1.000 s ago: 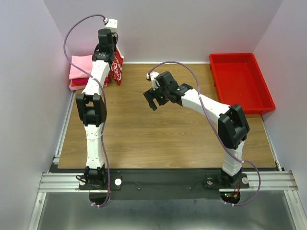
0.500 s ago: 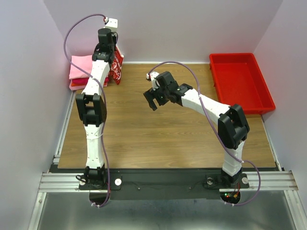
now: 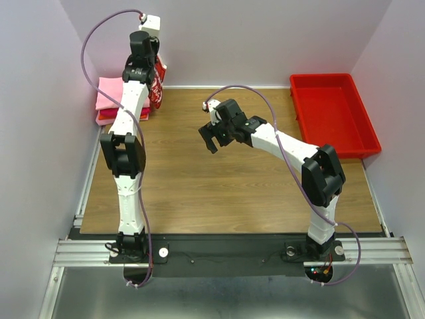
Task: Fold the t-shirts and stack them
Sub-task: Neatly place the folded tshirt to the corner
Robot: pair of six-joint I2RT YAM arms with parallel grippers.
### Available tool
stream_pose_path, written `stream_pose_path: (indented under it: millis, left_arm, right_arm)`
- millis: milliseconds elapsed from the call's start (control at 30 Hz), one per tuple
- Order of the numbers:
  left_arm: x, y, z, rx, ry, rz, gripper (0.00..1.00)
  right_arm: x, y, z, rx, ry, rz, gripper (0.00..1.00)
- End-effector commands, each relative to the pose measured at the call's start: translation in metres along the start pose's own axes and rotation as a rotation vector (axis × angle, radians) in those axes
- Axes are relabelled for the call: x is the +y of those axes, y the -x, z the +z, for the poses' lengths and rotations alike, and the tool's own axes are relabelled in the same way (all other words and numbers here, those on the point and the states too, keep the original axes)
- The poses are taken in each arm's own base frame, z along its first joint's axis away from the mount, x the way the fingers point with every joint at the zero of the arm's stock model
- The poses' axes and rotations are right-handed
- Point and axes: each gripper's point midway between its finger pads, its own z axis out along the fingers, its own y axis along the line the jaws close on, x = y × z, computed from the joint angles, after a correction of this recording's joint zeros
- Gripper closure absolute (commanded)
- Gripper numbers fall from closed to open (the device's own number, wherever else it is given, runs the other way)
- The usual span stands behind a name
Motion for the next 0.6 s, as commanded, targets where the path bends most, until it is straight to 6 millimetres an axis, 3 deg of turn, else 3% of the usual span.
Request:
stream_pose_path:
  millis: [0, 567]
  left_arm:
    - [0.047, 0.122, -0.051, -0.273, 0.082, -0.025, 1.00]
    - [0.079, 0.071, -0.020, -0.191, 0.128, 0.046, 1.00]
  right_arm:
    - [0.000, 0.022, -0.006, -0.068, 0.007, 0.007, 0.00]
    - [0.001, 0.024, 0.000, -0.065, 0.015, 0.010, 0.00]
